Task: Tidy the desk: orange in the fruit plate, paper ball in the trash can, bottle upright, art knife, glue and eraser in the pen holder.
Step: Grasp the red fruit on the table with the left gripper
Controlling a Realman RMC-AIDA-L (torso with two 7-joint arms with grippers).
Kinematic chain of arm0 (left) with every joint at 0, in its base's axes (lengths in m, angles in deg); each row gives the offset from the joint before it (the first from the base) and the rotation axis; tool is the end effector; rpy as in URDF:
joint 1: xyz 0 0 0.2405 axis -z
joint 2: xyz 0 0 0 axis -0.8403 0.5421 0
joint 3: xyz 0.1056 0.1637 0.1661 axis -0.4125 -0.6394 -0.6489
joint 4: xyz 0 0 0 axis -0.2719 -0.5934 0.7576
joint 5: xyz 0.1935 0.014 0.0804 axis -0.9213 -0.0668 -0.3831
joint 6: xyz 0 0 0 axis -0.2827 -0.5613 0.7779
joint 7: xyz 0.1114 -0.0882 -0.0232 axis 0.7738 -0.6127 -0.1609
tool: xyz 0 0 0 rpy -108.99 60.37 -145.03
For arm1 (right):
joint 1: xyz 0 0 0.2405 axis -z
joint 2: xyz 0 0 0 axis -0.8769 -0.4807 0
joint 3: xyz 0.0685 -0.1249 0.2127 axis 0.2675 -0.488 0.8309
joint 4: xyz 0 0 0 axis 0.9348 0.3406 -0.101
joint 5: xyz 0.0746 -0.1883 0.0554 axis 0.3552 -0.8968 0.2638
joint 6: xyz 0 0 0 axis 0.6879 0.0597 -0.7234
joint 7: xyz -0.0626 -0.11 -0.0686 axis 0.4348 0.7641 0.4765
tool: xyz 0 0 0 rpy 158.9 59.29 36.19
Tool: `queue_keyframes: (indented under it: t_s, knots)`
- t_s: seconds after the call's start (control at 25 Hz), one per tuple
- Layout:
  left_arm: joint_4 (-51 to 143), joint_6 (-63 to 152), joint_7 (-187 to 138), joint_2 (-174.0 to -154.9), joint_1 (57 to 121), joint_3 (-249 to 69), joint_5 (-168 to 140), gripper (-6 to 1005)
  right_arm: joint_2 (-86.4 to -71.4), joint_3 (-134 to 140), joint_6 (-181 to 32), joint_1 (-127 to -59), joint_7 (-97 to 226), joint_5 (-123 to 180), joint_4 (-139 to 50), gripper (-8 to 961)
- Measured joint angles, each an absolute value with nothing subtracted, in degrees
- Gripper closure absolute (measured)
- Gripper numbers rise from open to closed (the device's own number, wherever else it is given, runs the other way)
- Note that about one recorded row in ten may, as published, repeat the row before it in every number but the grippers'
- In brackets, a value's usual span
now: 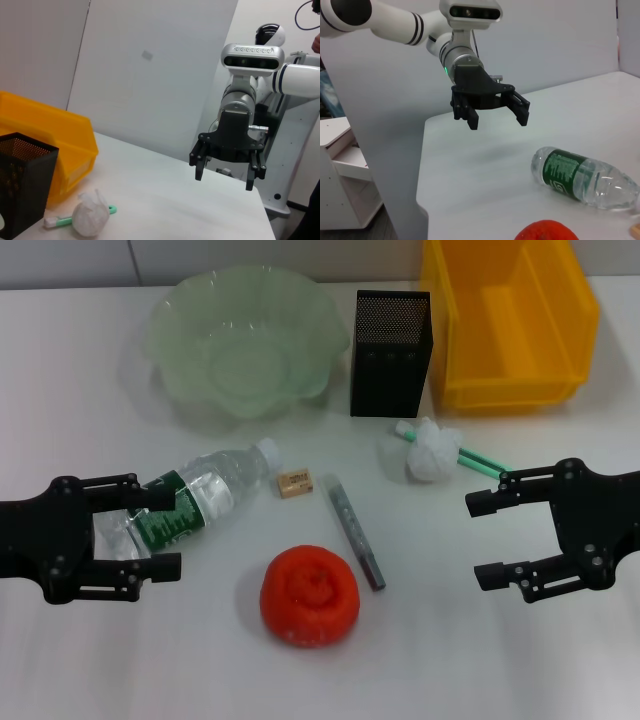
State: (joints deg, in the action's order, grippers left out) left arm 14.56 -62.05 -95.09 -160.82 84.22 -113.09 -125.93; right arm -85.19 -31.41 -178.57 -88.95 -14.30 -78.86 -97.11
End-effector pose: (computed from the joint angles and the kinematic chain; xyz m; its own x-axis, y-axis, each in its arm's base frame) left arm -0.2910 0.2679 0.0570 0.7863 0.3084 0.5353 0.3324 -0.9416 0.0541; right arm 0.2391 0.2883 0.0383 0.9104 -0.2034 -0.3603 -0.2008 -0.9786 0.0452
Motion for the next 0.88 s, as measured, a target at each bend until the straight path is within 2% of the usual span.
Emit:
queue_keyframes:
  t_s: [0.76, 0.8, 0.88]
  knots:
    - [12.4, -61.4, -95.5, -161.21, 84.0, -112.4, -125.6, 204, -85.08, -27.5, -177.6, -88.1, -14.1, -79.2, -98.6, 192]
    - [6.1, -59.9, -96.8, -164.80, 84.9, -113.7, -125.9, 205, -84.90, -25.5, -178.2, -87.6, -14.9, -80.3, -100.0, 192]
    - [5.4, -59.8, -96.9, -165.31, 85.1, -114.3, -126.0, 207, -84.55, -22.9, -179.4, -87.5, -16.0, -81.4, -101.3, 192]
